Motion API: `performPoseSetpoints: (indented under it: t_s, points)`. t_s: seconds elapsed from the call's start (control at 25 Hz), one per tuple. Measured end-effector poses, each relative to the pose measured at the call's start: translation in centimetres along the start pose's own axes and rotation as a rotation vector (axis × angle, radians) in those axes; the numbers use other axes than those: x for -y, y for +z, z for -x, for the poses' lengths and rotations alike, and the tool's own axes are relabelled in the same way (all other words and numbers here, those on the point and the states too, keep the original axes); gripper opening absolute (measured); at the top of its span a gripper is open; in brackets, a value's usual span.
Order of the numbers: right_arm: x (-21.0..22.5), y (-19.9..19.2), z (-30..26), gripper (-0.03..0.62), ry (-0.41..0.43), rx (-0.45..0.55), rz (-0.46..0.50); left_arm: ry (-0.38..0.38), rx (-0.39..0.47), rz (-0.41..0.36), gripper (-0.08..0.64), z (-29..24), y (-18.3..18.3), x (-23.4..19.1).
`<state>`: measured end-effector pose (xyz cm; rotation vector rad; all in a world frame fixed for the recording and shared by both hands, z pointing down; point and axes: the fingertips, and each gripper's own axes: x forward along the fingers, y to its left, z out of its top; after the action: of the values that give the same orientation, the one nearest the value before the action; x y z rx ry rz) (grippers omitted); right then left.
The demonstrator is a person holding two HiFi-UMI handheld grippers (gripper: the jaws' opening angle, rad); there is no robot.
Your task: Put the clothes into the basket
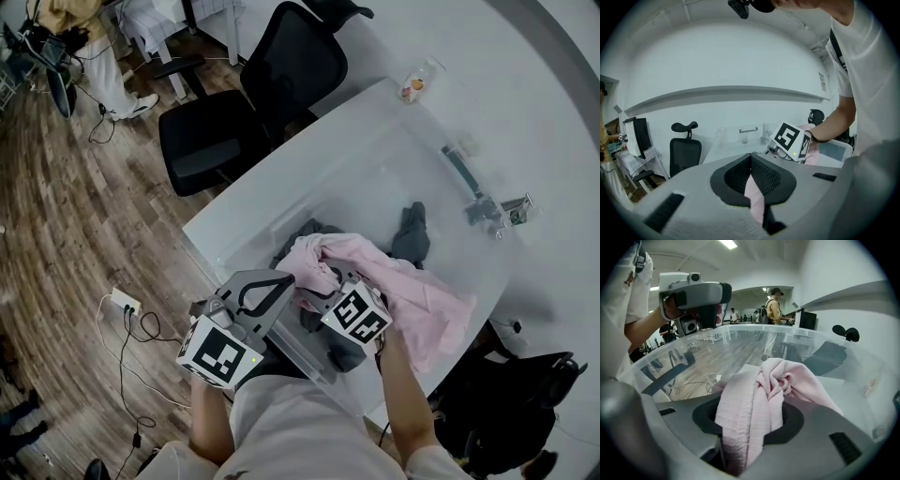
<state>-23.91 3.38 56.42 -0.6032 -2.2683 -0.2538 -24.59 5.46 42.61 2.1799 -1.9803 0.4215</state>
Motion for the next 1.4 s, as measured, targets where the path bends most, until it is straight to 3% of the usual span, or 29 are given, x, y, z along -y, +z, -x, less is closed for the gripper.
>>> performPoseSetpoints:
  t_s: [0.6,0.92,1.16,1.4]
  points:
    - [-2.5,-2.4,-2.4,0.266,0.084,-0.150,0.081,-0.023,-0.020,-0.035,0.005,-0.4,-0.5,0.6]
    - [-2.6,-3.3,-1.6,0.361,0.063,-0.244,0.143,-0.038,-0.030,-0.027,0.005,-0.5,-0.4,0.6]
    - [-2.0,-2.6,0.2,0.390,0.007,-0.218,0.151,-0.064,-0.017,-0.041,0.005,-0.8,0.1,1.3]
    - [-0.9,-0.4,3.0,0.390,-0.086,-0.115,0.118,-0.071,-0.010,-0.035,0.005,-0.8,0.6,1.3]
